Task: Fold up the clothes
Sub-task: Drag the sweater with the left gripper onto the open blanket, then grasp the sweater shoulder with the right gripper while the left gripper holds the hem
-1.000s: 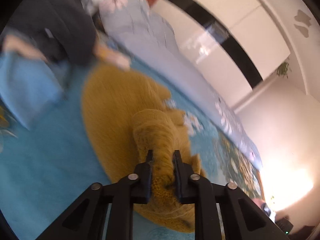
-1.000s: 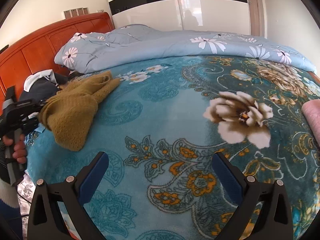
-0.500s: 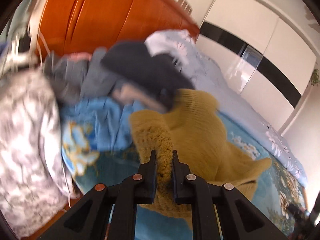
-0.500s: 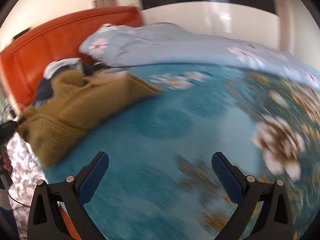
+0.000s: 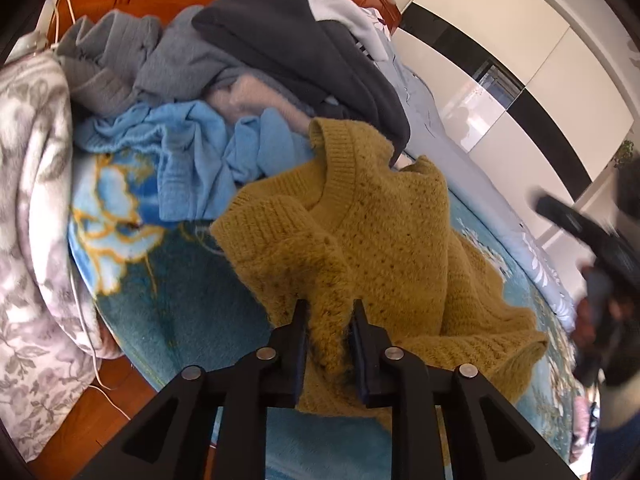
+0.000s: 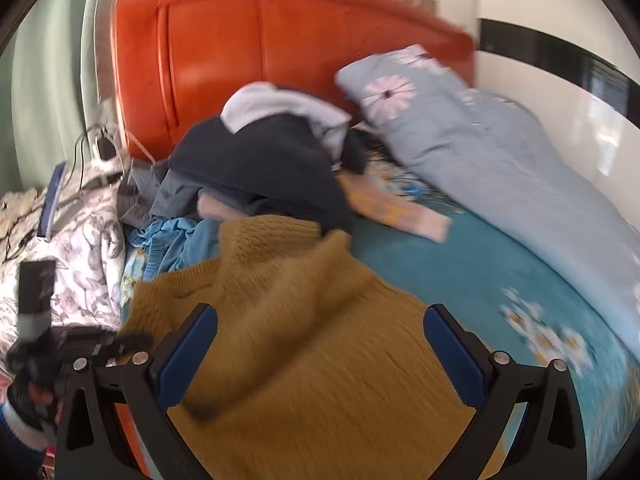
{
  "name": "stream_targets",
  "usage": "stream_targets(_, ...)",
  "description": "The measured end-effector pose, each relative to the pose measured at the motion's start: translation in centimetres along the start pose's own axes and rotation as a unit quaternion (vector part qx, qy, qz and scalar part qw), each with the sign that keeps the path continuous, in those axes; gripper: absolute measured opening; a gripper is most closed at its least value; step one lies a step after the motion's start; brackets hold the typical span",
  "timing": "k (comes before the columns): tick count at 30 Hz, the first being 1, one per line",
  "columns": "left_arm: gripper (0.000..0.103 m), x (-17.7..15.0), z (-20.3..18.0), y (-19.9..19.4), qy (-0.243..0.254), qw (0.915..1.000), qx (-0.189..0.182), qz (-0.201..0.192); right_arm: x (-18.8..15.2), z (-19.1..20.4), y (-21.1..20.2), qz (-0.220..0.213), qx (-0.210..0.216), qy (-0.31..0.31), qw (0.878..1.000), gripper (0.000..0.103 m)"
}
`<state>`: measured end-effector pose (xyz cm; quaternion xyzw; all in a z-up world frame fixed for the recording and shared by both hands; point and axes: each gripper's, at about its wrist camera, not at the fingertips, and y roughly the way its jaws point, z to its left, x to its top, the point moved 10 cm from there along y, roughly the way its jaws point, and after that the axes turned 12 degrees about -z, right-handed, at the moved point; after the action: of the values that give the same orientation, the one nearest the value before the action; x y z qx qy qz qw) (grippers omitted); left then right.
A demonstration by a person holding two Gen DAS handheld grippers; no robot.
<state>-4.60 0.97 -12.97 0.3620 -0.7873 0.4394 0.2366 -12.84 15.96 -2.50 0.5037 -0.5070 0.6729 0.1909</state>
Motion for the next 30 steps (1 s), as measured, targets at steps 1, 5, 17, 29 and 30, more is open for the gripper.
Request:
stream_targets(1,0.03,-0.3,0.2,0.1,-0.003,1.0,-0.003,0.006,0.4,0.7,1.7,0.009,0.008,-0.006,1.0,0.103)
stream_targets(5,0.042,-1.3,1.2,0.7,-0.02,0.9994,-0.015,0.022,0.4,3.8,7.8,0.072,0.049,0.003,0.996,0.103)
stream_targets(17,0.043,-1.8,1.1,1.0,-0.021,0.9994,-0.012,0.023,-2.4,6.3,17.4,0.151,-0.019,0.031,0.988,0.098)
stream_targets(29,0.017,0.3,-2.4,0.2,0.048,0.9987,0.002,-0.015,-4.5,0.0,11.2,0.091,0.007,0.322,0.942,0.014)
stream_targets(30,0.017,0.8,-3.1,-0.4,0.059,0.998,0.001,-0.025,-4.3,-0.8,9.9,0.074,0.01,0.337,0.939,0.014)
